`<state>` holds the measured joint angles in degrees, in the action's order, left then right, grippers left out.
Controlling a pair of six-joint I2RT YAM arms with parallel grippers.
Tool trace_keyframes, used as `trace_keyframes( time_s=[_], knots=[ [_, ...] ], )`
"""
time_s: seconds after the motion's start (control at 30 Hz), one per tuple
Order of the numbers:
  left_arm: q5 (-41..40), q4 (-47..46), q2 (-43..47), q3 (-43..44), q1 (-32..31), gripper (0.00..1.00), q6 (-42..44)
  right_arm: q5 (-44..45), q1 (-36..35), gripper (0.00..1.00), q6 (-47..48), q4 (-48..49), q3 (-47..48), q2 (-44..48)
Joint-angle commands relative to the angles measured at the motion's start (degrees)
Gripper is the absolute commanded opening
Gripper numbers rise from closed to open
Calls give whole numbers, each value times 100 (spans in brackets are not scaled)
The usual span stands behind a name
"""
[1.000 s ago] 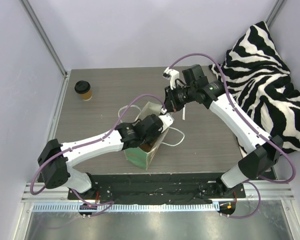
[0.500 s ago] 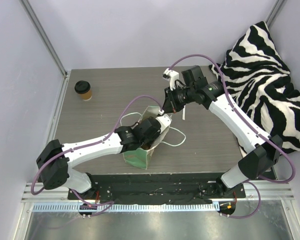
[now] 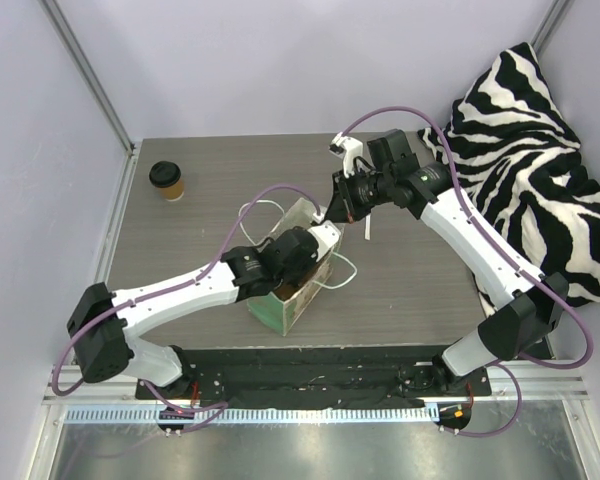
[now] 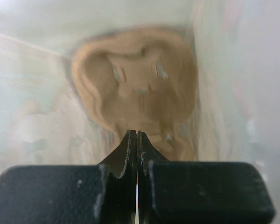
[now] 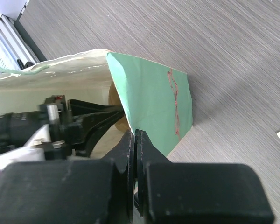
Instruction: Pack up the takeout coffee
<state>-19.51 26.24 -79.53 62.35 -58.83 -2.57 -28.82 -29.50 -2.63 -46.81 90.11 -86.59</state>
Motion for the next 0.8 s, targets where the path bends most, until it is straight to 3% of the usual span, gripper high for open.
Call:
trace_keyframes(
  time_s=[0.0,0.33,0.57,0.77],
  knots=[
    [43,338,-142,-47,47,0,-112,139,32,1,-141,242,95,309],
    [87,724,-581,23,231,0,-262,192,23,1,-123,233,42,344],
    [299,321,-45,-240,363,0,-77,236,40,1,-123,251,33,388],
    [105,822,-889,137,372,0,-139,184,49,1,-211,304,16,397]
  ],
)
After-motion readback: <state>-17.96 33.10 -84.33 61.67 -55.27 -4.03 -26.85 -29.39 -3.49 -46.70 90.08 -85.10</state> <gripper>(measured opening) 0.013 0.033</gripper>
